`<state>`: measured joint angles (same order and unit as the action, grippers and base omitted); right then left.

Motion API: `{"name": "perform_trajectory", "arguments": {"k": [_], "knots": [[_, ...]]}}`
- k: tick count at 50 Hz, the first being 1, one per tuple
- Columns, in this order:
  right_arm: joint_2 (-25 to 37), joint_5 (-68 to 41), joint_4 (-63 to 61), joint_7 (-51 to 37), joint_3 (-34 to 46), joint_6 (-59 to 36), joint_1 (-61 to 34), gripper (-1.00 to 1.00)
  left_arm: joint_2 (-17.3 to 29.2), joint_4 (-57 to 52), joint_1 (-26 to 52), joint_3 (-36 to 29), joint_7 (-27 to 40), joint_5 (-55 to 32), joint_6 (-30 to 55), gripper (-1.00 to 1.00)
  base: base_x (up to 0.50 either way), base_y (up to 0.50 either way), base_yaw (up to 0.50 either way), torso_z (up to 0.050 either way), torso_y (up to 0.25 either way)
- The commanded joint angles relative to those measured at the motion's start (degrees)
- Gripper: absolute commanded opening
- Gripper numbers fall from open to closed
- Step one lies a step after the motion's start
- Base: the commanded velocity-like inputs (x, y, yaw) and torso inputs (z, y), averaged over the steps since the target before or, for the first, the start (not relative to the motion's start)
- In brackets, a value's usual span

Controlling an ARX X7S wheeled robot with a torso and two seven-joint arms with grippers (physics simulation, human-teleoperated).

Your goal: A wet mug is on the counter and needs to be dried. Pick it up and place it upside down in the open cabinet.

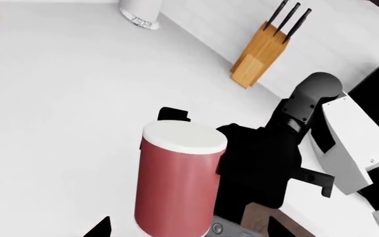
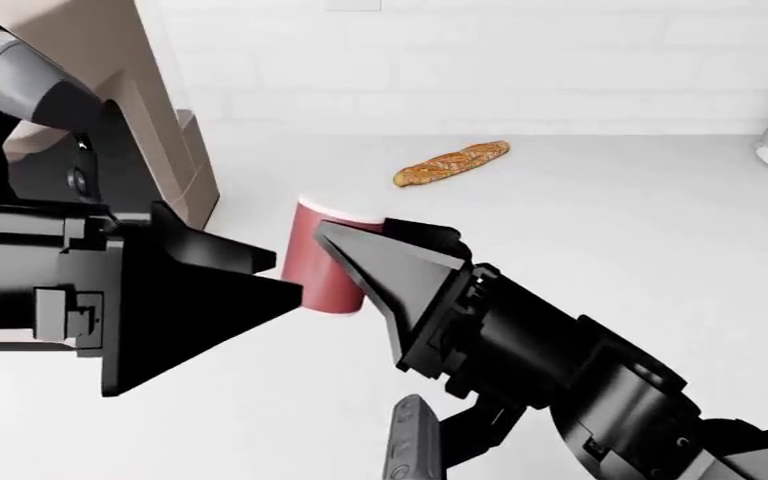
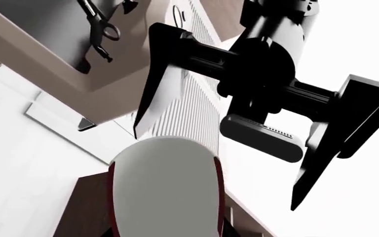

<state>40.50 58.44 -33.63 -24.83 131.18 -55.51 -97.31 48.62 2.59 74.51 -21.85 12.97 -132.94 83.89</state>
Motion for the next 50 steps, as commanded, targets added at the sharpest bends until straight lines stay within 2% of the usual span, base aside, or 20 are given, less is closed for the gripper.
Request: {"name": "perform_trajectory", "arguments": {"k": [1, 50], "knots": [[0.08, 1.19, -0.12, 0.5, -0.74, -0.03, 0.06, -1.0, -0.59, 0.0, -0.26, -0.69, -1.2, 1.38, 0.22, 1.0, 0.0, 0.0, 0.0, 0.0, 0.0], [0.41, 3.62, -1.5, 1.32, -2.1, 1.08, 2.11, -1.0, -3.99, -0.06, -0.42, -2.79, -6.5, 7.89, -0.34, 1.0, 0.0, 0.0, 0.0, 0.0, 0.0]]}}
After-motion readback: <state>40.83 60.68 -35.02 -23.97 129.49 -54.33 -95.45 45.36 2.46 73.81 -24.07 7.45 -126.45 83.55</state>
